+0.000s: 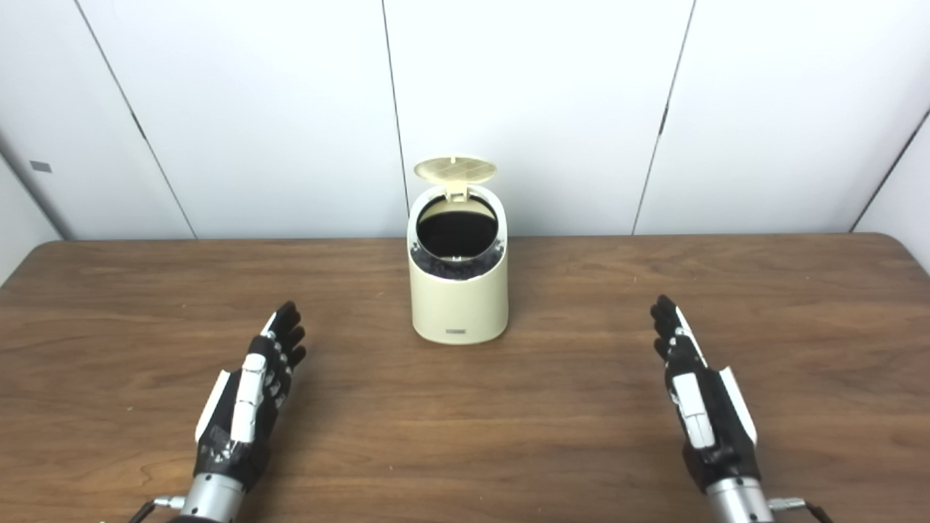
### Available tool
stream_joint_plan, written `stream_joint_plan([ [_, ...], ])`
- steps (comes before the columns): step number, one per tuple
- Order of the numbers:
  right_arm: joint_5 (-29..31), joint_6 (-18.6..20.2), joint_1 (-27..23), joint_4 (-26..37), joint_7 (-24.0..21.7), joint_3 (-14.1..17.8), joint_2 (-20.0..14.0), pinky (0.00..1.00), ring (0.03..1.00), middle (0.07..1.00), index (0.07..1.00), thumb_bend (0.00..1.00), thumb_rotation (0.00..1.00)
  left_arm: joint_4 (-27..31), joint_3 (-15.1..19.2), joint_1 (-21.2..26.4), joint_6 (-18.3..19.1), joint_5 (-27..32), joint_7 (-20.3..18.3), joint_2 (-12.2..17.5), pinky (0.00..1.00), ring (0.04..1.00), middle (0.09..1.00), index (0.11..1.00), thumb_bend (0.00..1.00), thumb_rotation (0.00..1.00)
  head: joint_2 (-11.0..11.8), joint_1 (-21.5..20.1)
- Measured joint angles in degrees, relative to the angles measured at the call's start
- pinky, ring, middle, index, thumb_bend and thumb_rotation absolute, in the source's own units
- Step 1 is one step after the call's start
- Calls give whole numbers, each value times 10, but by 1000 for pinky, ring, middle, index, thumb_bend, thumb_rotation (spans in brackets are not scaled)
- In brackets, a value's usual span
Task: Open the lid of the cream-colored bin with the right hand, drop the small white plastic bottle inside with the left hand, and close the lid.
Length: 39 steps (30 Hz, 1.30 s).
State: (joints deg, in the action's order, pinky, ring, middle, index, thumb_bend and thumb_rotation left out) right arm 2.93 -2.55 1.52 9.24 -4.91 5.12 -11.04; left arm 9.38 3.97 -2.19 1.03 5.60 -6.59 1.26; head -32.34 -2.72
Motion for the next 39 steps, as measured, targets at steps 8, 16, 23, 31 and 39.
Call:
stream_joint_plan([
  [8,-97,56,-78,36,3,-20,-19,1000,992,965,932,748,1000,-23,-13,-6,-19,-15,2,2,1000,1000,1000,1000,525,1000,-2,-3],
  [16,-188,135,-214,54,-11,-81,-23,875,932,940,917,637,1000,-28,-19,-5,-24,-31,7,5,1000,1000,1000,1000,526,1000,-4,-4],
  [23,-252,166,-297,11,-34,-126,-38,905,945,943,911,631,1000,-33,-31,-6,-36,-41,15,7,1000,1000,1000,1000,553,1000,-4,-2],
  [31,-288,164,-365,-71,-45,-155,-41,997,1000,984,902,631,1000,-35,-33,-6,-42,-48,19,6,1000,1000,1000,1000,583,1000,-1,-1],
  [39,-320,164,-392,-97,-53,-186,-40,1000,1000,1000,797,659,1000,-37,-33,-6,-44,-51,23,5,1000,1000,1000,1000,557,1000,0,1],
])
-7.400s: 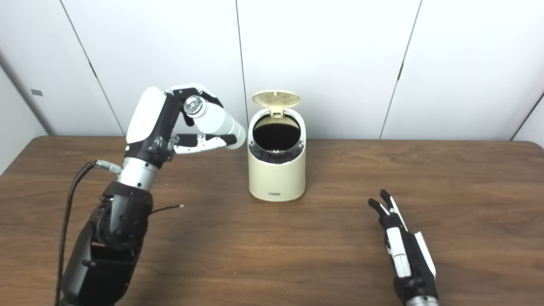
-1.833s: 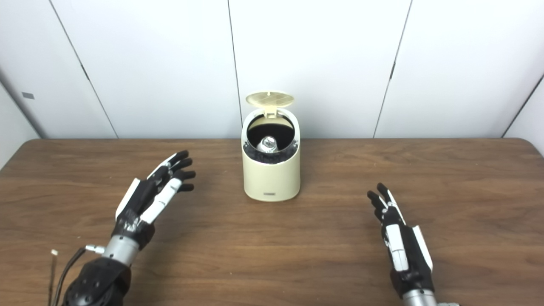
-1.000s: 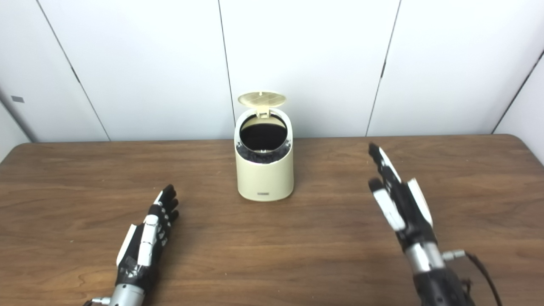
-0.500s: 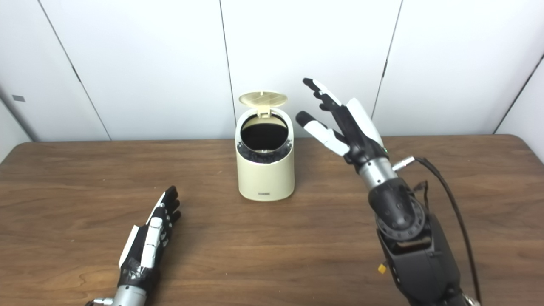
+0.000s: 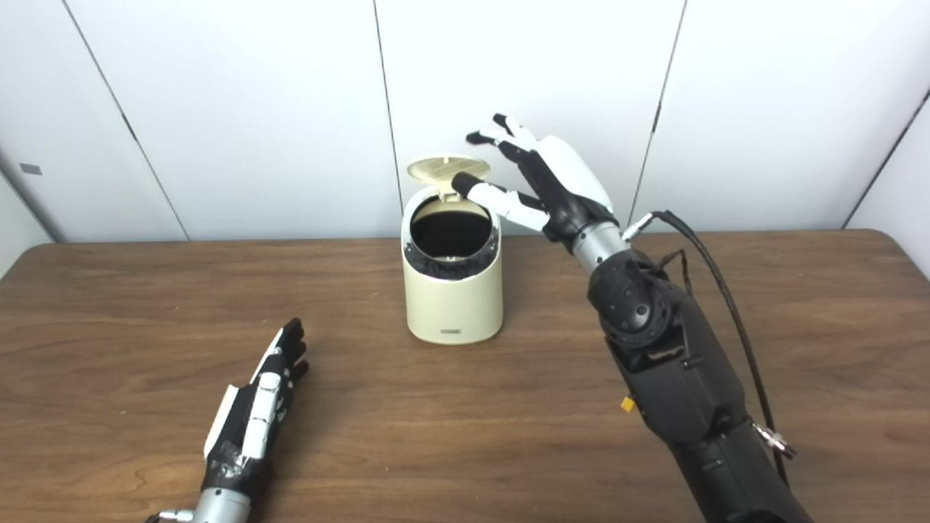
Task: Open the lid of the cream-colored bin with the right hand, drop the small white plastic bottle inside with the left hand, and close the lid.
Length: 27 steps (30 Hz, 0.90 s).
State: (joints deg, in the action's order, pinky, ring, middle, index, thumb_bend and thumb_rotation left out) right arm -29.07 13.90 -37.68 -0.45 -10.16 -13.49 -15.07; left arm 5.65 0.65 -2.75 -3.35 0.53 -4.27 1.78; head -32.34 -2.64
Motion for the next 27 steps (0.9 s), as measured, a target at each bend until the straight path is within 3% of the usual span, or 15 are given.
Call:
stream_joint_plan([
  [13,-17,-8,6,-16,-4,-17,0,1000,1000,1000,767,653,1000,-1,-6,0,-4,-43,20,-1,1000,1000,1000,999,558,984,2,2],
  [27,-31,-8,66,90,-35,-26,-25,1000,1000,1000,756,617,1000,-5,-11,1,-8,-67,26,-1,1000,1000,1000,1000,561,934,-6,7],
])
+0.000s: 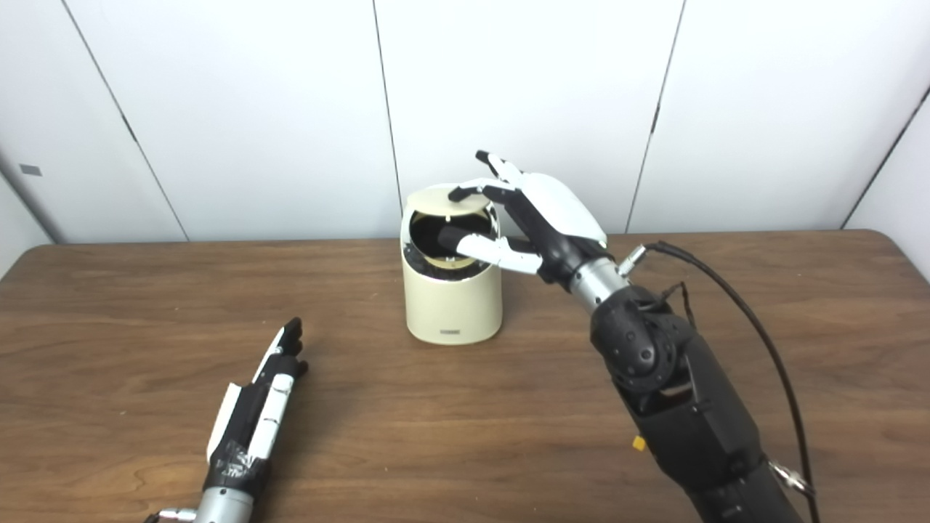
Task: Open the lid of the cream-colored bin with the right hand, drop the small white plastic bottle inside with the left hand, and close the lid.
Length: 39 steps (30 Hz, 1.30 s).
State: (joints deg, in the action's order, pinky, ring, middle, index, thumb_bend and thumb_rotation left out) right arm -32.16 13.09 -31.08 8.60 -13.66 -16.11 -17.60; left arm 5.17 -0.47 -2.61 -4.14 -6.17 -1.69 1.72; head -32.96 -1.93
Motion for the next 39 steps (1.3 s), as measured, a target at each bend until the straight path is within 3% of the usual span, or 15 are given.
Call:
stream_joint_plan([
  [20,-13,0,40,14,-22,-9,-1,1000,1000,1000,764,627,1000,0,-7,0,5,-19,8,2,1000,1000,1000,1000,562,938,-13,9],
  [39,-46,4,42,20,-42,-19,2,1000,1000,1000,770,669,1000,1,-9,0,5,-23,13,1,1000,1000,1000,1000,578,923,-21,12],
])
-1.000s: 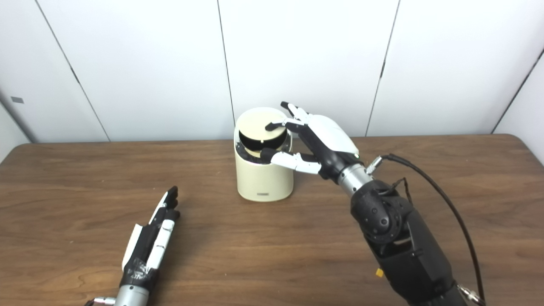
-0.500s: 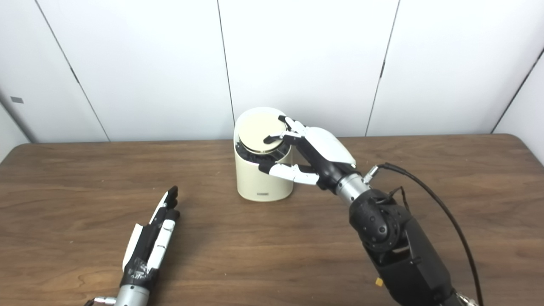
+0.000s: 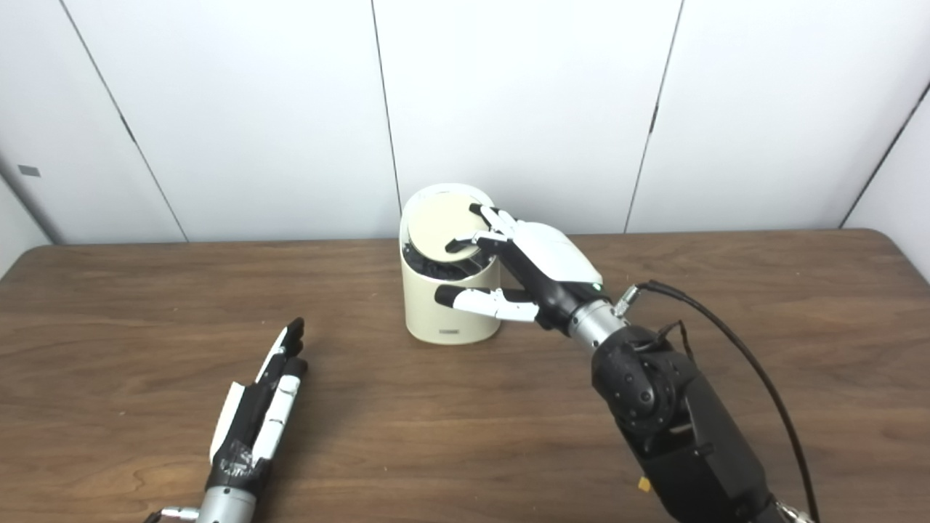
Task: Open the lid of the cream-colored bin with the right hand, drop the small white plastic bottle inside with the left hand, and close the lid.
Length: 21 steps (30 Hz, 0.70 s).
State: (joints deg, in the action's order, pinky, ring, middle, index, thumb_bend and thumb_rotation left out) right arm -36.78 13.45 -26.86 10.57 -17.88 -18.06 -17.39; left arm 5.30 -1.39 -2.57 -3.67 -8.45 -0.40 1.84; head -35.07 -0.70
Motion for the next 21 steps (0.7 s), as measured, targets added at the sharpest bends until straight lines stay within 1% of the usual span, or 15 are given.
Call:
stream_joint_plan([
  [4,0,2,0,3,-5,0,0,1000,1000,1000,769,662,1000,0,0,0,0,-1,0,0,1000,1000,1000,1000,584,939,5,2],
  [21,-3,5,8,7,-6,-1,2,1000,1000,1000,755,665,1000,0,-3,0,0,1,1,-1,1000,1000,1000,1000,586,940,8,3],
])
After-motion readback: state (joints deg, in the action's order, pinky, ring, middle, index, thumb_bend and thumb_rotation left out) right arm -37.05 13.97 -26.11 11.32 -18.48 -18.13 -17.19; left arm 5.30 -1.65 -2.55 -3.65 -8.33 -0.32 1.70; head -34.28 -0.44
